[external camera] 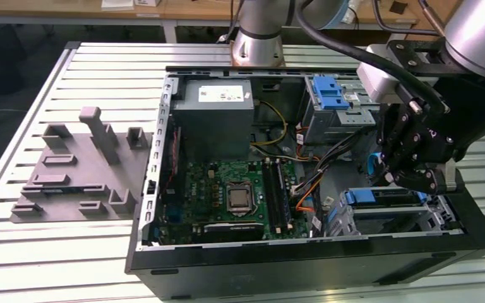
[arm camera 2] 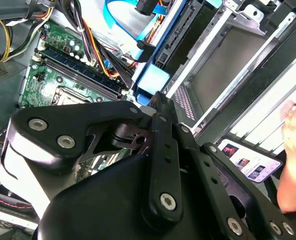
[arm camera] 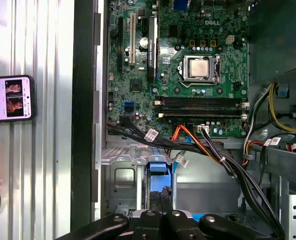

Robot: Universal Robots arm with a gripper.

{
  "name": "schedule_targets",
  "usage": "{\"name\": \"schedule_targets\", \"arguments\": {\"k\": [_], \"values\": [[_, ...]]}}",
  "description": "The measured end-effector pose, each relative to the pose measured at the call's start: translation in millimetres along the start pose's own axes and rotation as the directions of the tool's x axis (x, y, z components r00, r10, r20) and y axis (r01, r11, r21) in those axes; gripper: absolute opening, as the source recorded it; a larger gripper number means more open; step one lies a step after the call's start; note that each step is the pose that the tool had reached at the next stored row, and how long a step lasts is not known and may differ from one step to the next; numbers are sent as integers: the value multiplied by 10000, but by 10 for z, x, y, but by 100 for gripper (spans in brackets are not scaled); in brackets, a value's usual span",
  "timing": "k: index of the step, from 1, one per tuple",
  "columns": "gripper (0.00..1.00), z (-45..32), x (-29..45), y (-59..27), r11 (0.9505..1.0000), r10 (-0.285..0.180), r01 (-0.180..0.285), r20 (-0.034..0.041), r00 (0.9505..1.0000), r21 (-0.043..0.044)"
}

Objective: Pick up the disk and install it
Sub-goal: 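Insert the first disk wire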

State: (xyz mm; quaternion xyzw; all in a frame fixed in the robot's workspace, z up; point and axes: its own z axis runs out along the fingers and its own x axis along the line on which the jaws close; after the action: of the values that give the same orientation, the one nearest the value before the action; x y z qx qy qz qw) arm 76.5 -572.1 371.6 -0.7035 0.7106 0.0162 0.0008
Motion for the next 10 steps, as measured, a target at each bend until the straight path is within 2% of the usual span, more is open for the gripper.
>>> {"name": "schedule_targets", "arguments": {"k": [6, 10], "values": [[11, 2, 0, 0, 10000, 1, -1, -1, 10000, 0], [11, 4, 0, -40, 10000, 0, 0, 0, 10000, 0]]}}
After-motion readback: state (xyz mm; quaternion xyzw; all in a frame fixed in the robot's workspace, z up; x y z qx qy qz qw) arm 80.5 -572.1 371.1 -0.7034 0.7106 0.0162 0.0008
